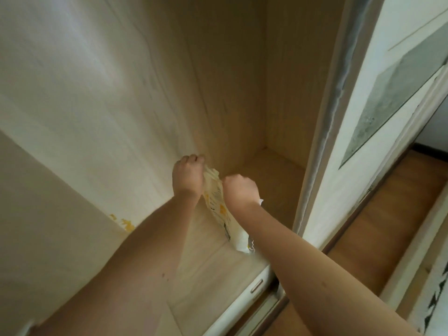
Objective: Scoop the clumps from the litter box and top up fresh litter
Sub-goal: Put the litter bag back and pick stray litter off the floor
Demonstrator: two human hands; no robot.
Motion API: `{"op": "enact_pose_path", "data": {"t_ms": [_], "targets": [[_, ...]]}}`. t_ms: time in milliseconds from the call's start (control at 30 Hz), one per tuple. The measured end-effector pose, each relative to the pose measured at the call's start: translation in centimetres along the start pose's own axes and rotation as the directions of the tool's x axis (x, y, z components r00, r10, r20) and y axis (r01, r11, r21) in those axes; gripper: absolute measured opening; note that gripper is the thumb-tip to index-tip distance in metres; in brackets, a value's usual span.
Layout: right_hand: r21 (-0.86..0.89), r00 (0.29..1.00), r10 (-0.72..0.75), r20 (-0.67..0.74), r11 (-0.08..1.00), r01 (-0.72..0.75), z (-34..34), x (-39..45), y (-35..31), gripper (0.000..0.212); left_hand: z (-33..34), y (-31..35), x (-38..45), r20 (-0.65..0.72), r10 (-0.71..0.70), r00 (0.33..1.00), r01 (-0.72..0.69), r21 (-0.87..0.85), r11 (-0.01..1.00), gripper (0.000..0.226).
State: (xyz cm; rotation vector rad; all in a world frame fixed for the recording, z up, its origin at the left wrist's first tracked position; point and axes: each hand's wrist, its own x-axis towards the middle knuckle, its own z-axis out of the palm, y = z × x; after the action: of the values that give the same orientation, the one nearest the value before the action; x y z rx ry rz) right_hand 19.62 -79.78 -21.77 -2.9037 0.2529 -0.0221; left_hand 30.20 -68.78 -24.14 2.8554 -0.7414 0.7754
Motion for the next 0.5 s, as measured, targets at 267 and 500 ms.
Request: {"op": "enact_pose_path", "data": {"t_ms": [267,500], "targets": [[0.07,0.993,0.016,0.117,0.997,-0.024,5.9,1.0,0.2,0.033,6.0,-0.5,-4.2,0.119,-0.185,0.975,0.171,0.121,0.978,0.023],[0.125,0.997,0.072,0.034,0.989,-0.076,7.9,0.0,0.7,0.037,7.0,-0.5,-3.4,0.206,-0.254,0.945,0.256,0.018,0.967,0.041]]}}
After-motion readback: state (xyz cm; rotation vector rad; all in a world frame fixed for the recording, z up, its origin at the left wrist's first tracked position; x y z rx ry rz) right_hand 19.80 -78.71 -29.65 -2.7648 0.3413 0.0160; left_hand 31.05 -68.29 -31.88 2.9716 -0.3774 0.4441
